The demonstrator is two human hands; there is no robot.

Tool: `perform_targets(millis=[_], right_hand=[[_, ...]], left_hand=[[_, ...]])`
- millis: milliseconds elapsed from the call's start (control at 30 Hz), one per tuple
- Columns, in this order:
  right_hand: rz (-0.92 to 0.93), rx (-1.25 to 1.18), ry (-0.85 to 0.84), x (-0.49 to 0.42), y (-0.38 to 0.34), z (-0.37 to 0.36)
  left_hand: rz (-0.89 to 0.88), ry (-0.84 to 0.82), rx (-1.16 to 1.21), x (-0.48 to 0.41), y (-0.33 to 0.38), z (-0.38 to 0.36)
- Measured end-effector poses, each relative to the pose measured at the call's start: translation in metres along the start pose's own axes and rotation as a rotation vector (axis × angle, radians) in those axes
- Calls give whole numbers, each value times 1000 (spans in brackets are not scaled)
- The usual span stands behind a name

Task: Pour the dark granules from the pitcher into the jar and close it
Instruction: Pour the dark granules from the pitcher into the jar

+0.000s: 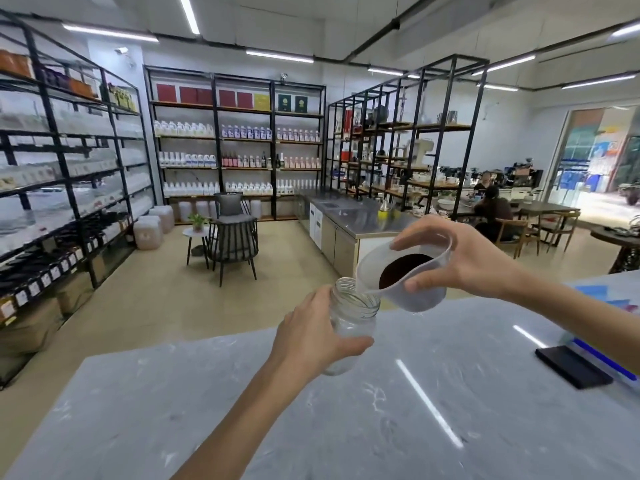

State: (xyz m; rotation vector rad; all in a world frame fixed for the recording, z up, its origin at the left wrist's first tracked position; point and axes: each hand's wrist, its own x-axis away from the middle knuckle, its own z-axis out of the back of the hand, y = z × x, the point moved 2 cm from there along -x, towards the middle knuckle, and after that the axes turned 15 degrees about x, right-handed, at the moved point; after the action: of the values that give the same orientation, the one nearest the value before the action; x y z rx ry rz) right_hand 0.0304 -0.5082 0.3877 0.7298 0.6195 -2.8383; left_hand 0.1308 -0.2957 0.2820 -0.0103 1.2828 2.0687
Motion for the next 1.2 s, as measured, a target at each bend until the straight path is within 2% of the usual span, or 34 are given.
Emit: perform_targets(millis=[300,800,1200], right_hand=[[32,225,-82,-4,-14,4],[205,630,-270,-37,-63,20],[274,789,-354,-46,-73,18]], left_hand=[[1,-4,-38,12,6,2],[28,0,-127,3,26,-2],[8,17,-140,3,30,-3]])
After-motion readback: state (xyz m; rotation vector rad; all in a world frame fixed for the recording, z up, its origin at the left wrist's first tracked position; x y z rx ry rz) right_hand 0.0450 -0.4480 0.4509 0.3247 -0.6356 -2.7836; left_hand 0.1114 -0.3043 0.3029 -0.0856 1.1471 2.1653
